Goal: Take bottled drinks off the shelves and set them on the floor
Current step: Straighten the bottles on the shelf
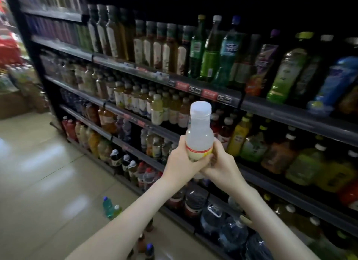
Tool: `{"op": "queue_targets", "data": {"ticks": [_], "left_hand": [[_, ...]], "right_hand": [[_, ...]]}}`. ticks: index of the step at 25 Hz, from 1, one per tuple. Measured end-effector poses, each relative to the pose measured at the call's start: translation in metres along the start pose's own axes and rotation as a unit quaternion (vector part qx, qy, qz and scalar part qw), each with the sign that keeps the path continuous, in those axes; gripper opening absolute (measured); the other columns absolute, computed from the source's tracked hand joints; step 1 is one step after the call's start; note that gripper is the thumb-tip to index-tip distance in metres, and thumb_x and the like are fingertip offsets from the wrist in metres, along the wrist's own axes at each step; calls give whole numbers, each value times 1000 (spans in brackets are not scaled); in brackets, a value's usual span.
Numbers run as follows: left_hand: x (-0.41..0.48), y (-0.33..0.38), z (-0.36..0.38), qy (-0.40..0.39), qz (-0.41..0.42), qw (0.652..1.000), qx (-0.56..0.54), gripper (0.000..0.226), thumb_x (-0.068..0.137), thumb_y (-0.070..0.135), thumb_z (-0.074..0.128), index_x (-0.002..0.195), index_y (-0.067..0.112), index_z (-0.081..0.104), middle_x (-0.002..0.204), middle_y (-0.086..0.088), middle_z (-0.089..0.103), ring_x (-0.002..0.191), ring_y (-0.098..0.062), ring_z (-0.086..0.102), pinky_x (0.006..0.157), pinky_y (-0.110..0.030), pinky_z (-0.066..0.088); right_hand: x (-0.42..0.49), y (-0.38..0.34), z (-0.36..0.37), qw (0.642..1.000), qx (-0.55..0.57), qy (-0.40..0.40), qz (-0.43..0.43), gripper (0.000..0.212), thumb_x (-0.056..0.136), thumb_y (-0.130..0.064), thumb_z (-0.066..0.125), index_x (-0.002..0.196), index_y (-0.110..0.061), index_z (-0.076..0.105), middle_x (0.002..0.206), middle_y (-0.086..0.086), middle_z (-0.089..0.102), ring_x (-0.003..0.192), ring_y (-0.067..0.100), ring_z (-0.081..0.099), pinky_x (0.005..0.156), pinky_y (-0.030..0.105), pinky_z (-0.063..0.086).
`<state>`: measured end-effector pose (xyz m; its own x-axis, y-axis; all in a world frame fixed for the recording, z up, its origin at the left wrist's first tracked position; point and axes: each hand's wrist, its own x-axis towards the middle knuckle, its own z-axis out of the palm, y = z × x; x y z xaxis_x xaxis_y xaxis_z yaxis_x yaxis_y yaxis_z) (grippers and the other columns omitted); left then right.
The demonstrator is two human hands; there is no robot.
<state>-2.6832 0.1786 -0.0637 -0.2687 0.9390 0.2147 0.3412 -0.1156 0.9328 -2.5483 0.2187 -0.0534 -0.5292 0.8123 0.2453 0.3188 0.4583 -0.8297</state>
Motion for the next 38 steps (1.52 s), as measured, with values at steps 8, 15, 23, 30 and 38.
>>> {"op": "queue_targets", "data": {"ticks": [8, 15, 23, 30, 38], "left_hand": [[34, -107, -198, -52, -98, 991, 72, 62, 65, 51, 78, 116, 46, 44, 103, 18, 65, 97, 2, 61, 84, -23, 53], [115, -143, -275, -57, -82, 985, 137, 59, 75, 50, 68, 128, 42, 41, 105, 12, 66, 93, -6, 63, 82, -30, 54], [250, -164, -355, -35, 26, 988, 148, 57, 92, 27, 58, 143, 34, 34, 121, 12, 59, 108, -2, 56, 96, -23, 47], [346, -193, -412, -81, 75, 978, 177, 50, 93, 31, 55, 140, 36, 36, 116, 9, 62, 97, -5, 60, 86, -22, 49], [422, -298, -480, -254, 50, 929, 265, 46, 96, 28, 50, 141, 29, 38, 115, 3, 63, 95, -10, 61, 82, -25, 50]], "right_hand": [[116, -40, 169, 979, 109, -162, 52, 59, 82, -32, 73, 133, -30, 44, 124, -13, 58, 113, 2, 58, 94, 29, 49], [214, -40, 252, 980, 165, -26, 107, 24, 82, -30, 75, 103, -29, 64, 97, -9, 72, 91, 7, 69, 77, 30, 56], [378, -67, 272, 992, 110, 52, 35, 22, 80, -25, 77, 89, -33, 59, 79, -17, 68, 75, -12, 62, 65, 10, 49], [471, -69, 306, 986, 59, 133, 76, 54, 74, -40, 79, 119, -23, 53, 102, -15, 62, 95, 3, 59, 80, 29, 51], [500, -27, 381, 943, 87, 244, 209, 40, 77, -27, 79, 108, -22, 56, 95, -16, 62, 89, 2, 59, 65, 14, 43]]}}
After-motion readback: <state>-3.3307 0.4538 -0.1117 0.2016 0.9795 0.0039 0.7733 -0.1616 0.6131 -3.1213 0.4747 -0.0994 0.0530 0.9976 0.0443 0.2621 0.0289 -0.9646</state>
